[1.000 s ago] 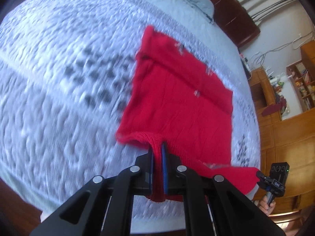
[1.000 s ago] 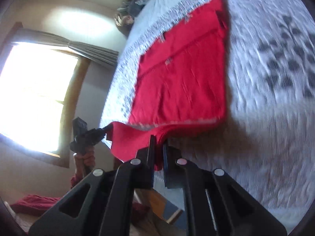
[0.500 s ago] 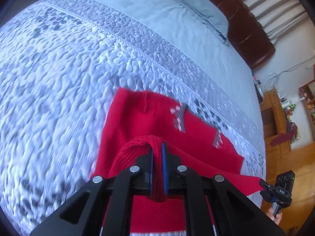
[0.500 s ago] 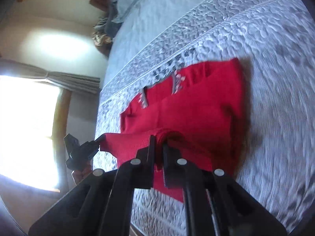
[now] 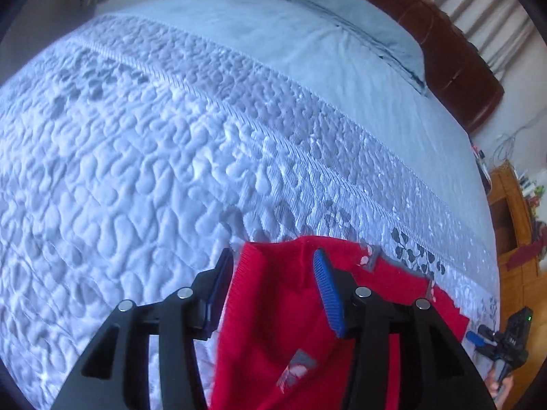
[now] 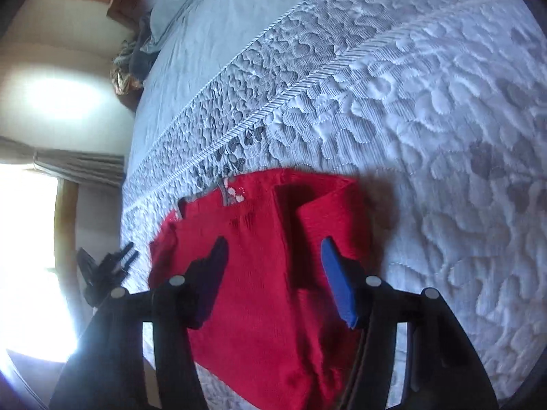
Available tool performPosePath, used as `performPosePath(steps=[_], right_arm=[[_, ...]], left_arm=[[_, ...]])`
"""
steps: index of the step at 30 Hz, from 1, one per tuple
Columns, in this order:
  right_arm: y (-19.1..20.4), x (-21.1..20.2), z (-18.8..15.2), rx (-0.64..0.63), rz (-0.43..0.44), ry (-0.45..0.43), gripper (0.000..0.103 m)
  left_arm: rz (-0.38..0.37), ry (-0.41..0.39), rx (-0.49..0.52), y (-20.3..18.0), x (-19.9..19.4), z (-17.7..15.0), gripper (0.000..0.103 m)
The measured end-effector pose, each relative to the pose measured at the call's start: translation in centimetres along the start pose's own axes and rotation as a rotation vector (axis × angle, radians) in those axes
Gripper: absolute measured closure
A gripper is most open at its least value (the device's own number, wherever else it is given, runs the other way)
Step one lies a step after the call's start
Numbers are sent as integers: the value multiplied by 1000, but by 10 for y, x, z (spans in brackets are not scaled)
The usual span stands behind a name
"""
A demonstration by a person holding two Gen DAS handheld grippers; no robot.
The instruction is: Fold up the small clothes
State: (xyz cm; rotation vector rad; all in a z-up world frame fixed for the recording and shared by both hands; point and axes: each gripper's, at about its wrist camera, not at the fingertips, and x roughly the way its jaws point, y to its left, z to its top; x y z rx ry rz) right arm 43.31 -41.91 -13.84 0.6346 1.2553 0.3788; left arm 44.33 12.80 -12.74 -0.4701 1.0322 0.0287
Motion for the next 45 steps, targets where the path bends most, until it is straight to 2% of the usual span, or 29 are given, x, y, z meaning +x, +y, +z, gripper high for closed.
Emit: performPosePath(steps=[4,11,13,14,17,18,20,25,28,30,32,35,37,38,39,40,41,42,45], right_arm=[[10,11,8,-58,-54,7,46],[23,49,13,-97,-60,86,48],[28,59,11,-112,-77,109,57],[30,63,10,-122,-88,119,68],[36,64,7,-160,-123,112,77],[36,64,6,-167,-127,110,84],[36,65,6,-174,-134,112,88],[27,63,5,-142,-116,115,87],[24,63,6,-121,-103,117,86],[24,62,5,-126,-104,116,85],[26,63,4,-131,-119,119,85],[28,65,4,-112,-104,119,75],[31,67,4,-118,-107,117,72],[33,67,3,-126,-114,115,72],[35,67,2,-136,-124,112,77],[36,67,2,-144,-139,109,82],[36,67,2,-147,-152,108,93],[34,66,2,-138,-138,108,95],[27,61,3,-116,-110,92,97]], left_arm=[[16,6,119,-11,1,-5,54],[4,20,352,-52,14,-26,54],[28,25,420,-64,21,-32,54],[44,25,458,-69,24,-36,54],[68,15,596,-89,28,-52,54],[70,7,640,-95,28,-57,54],[94,-10,717,-103,28,-67,54],[239,-31,874,-111,41,-85,53],[313,-38,871,-108,49,-85,50],[328,-46,858,-104,50,-82,41],[383,-51,883,-104,57,-82,37],[434,-52,883,-109,66,-78,36],[423,-52,854,-110,69,-73,50],[407,-39,837,-109,71,-70,81],[390,-11,801,-107,74,-66,101],[388,-8,762,-105,75,-62,103],[381,-23,718,-102,72,-56,103],[360,-36,653,-95,68,-48,103],[211,-48,423,-67,48,-21,102]])
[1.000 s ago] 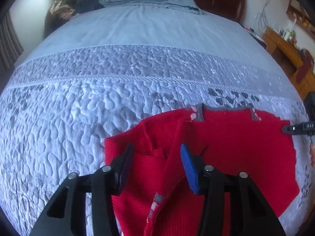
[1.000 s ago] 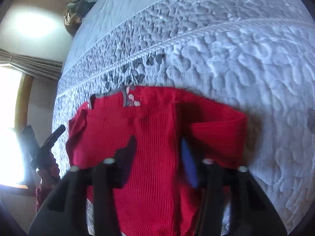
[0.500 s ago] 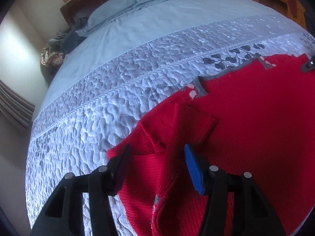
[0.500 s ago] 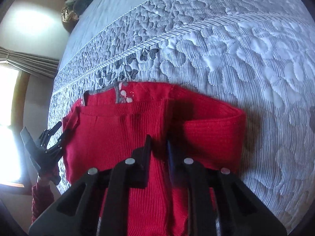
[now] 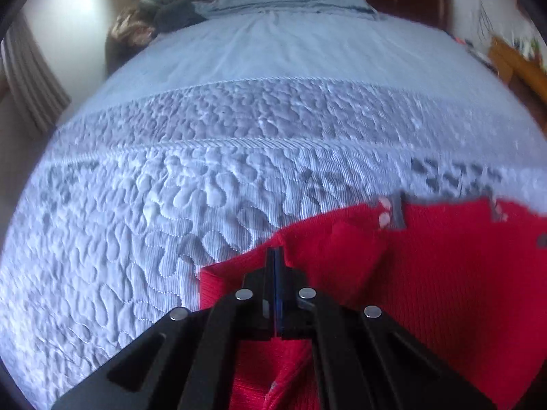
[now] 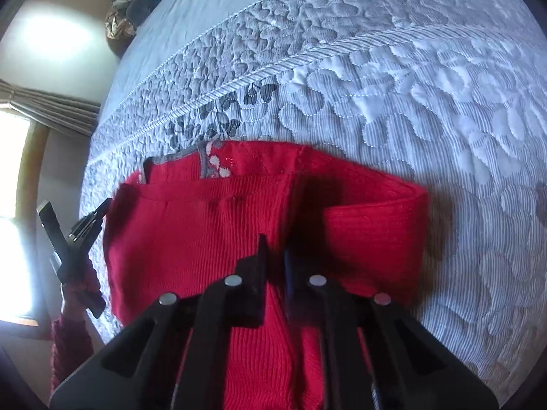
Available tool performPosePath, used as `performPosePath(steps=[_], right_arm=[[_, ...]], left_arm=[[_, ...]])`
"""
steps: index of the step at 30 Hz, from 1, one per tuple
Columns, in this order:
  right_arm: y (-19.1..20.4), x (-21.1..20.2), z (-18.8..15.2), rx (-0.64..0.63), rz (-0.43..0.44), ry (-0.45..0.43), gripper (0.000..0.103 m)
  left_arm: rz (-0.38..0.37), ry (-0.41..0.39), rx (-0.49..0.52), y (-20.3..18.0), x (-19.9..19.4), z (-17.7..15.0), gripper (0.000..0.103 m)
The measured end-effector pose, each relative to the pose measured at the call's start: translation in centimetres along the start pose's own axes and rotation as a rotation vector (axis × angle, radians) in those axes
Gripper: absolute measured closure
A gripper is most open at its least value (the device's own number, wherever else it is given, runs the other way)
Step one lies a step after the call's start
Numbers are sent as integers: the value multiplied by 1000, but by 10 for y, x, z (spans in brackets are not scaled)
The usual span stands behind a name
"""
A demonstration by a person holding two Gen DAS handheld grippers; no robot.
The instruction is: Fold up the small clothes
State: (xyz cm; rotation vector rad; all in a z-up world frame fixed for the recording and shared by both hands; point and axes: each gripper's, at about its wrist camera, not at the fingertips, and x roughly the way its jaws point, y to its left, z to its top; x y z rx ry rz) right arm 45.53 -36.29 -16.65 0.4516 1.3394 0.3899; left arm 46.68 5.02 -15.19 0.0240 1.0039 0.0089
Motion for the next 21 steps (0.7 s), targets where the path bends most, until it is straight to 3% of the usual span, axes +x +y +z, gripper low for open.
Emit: performPosePath(steps=[4,7,9,11,14,16,20,21], right_arm=[[-6,-1,-1,9,31,2,95],[-10,-1,0,26,46,-5,83],[-13,-1,0,46,82,-6,73],[-14,0,0,50,78,-5,72],[-13,1,-1,52,72,5,72],[-15,2,-1,66,81,6,72],[-18,4,-2,89,94,3,72],[-18,4,-3,84,94,2,72]], left_arm=[[-52,-5,-64,24,-10,4,98],[-114,-12,-25,17,-24,-4,91],[-119,-32,75,-1,-34,-12,60],[8,-64,244,-29,-37,-23,45],[147,-72,487,-65,-28,-43,44],[161,-48,540,-75,-19,-46,43],[324,-36,582,-83,9,-40,44],[331,-21,573,-80,14,-38,53]])
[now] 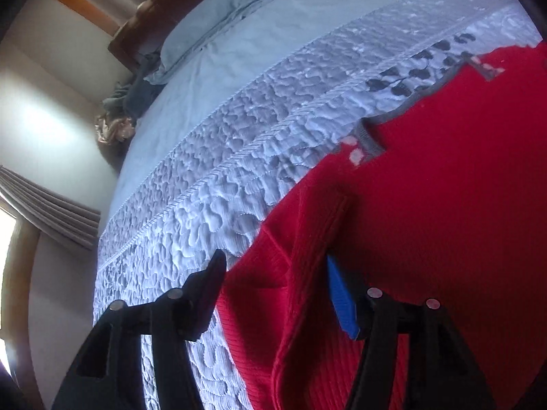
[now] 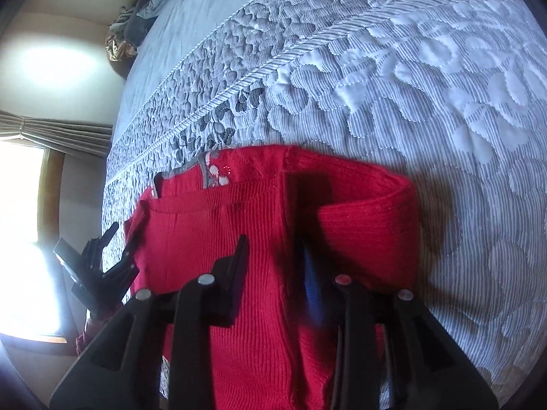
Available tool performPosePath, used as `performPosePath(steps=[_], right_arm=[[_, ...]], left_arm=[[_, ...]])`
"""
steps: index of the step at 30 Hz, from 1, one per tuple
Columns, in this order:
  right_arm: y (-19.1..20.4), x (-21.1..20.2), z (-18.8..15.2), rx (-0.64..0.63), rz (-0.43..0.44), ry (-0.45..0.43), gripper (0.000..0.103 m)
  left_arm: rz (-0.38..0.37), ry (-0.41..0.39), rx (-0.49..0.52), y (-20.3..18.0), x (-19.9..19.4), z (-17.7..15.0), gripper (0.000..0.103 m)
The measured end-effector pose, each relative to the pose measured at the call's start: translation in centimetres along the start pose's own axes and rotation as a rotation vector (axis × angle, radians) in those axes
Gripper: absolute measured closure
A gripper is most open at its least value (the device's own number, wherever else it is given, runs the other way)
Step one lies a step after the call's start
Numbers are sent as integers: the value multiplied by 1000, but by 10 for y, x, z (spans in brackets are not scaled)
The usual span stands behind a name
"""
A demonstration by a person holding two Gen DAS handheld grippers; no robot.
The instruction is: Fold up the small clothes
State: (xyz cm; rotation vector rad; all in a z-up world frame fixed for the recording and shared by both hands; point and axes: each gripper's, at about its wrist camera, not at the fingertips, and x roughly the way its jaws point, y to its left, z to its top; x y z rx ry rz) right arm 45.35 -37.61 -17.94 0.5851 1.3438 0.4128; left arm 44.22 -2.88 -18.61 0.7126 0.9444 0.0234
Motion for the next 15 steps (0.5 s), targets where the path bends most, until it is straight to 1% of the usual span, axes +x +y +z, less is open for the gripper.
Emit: performPosePath(steps=[1,2,3,4,5,6,7,9,13,15], right_arm=[[0,0,0,-4,1,0,72],[-1,-1,0,-5,0,0,74],[-1,-1,-1,-5,-3,-2,79],[-3,-1,0,-4,-6,-3,82],[-4,-3,-1,-1,-2,-11,97],[-6,-5,-2,-1,18,-16,99],[-7,-7,-2,-6,36,-21,99],[-5,-16,-4,-32,62,-46,99],[-10,-43,-3,0,169,-131,100],[-13,-52,-3,7,160,-163,100]], left_arm=[[-33,16,-19,3,5,2,64],[-106,34,-61,9,10,4,90],[-157,43,-109,16,13,5,99],[-175,43,-155,22,14,7,99],[-209,37,-205,30,14,7,99],[-267,21,-274,42,14,7,99],[-304,7,-315,49,14,6,99],[-353,-27,-361,59,10,5,99],[-404,-88,-431,70,3,7,99],[-410,-99,-446,70,5,10,99]])
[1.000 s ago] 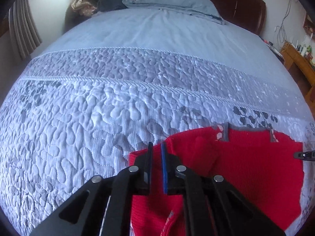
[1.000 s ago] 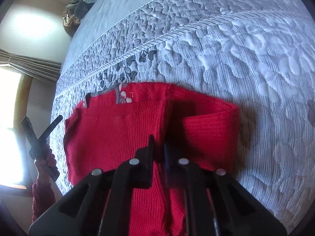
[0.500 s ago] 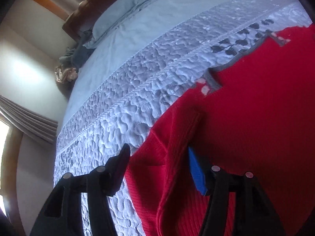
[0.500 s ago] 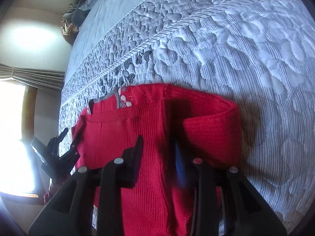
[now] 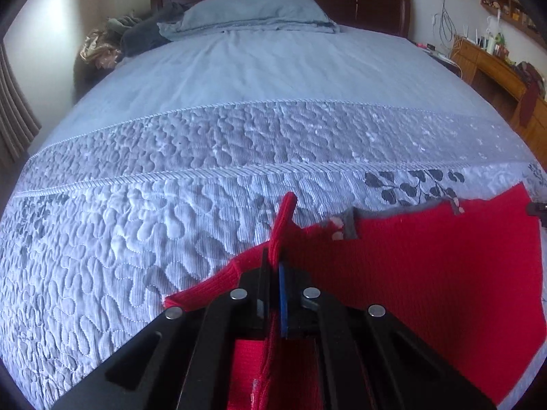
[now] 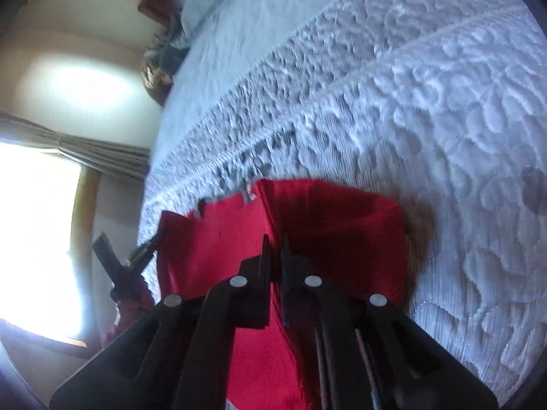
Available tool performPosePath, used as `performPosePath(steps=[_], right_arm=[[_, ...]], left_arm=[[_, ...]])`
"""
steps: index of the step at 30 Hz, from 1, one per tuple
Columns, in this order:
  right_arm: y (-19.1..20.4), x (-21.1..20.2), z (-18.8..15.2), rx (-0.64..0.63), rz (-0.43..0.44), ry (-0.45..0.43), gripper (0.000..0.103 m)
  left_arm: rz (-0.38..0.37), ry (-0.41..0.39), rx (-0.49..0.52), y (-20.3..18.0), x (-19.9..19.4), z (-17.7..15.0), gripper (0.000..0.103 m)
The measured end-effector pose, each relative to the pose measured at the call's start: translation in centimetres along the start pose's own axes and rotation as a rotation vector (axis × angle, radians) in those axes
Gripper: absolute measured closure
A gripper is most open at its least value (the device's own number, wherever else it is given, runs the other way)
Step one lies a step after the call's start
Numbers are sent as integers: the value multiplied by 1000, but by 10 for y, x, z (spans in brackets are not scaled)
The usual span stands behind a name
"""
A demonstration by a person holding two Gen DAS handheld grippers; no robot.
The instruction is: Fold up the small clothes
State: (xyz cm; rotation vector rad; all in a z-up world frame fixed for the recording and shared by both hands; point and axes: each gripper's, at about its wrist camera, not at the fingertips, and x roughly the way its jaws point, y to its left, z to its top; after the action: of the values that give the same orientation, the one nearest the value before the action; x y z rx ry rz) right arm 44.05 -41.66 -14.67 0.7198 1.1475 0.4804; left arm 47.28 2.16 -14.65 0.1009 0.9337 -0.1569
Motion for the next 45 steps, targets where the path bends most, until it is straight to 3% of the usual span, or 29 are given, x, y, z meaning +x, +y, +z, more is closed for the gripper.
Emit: performPosePath(steps=[2,4,7,9,10,11,12,17,22,23,24,25,27,30,33,35,37,38,39,41,45], right_arm=[[-8,-1,-1,19,-71,-9,100],[-20,9,-2,49,-156,14,100],[-27,21,-8,37,-170,40,97],[-20,10,-15,8,-130,32,74],[-16,5,-20,-11,-129,31,67],[-9,-5,-32,-54,-147,28,56],[-6,-13,-46,-78,-156,31,55],[6,-47,-129,-147,-136,94,55],[16,-45,-184,-180,-148,159,55],[16,-41,-187,-173,-160,164,59],[16,-37,-189,-157,-151,174,76],[16,-35,-191,-140,-138,183,83],[15,-36,-191,-116,-148,179,97],[16,-56,-191,-95,-140,157,100],[10,-50,-191,-107,-269,189,100],[11,-42,-191,-101,-265,208,99],[15,-45,-189,-95,-237,194,90],[18,-50,-188,-83,-223,179,74],[21,-58,-187,-82,-211,152,48],[23,-68,-185,-82,-207,117,37],[9,-67,-173,10,-170,119,31]], left_arm=[[38,44,18,-4,13,-1,99],[90,161,32,-6,41,-8,97],[104,162,13,-6,40,-12,90],[75,175,-25,-3,25,-15,74],[58,169,-26,-3,15,-19,71],[42,161,-25,-2,2,-26,61],[26,156,-21,0,-13,-36,56],[-37,184,-67,4,-72,-102,54],[-56,229,-104,-7,-88,-150,54],[-32,230,-104,-11,-87,-156,54],[-23,225,-113,-11,-87,-159,55],[-18,219,-122,-12,-87,-160,58],[-25,222,-142,-8,-87,-160,79],[-63,238,-240,10,-92,-160,90],[-88,261,-258,21,-87,-167,90],[-109,250,-277,25,-91,-168,82],[-124,235,-309,28,-103,-169,64],[-128,227,-313,29,-110,-170,49],[-119,217,-311,30,-119,-172,33],[-93,207,-313,35,-127,-174,25],[-96,270,-389,50,-111,-177,24]])
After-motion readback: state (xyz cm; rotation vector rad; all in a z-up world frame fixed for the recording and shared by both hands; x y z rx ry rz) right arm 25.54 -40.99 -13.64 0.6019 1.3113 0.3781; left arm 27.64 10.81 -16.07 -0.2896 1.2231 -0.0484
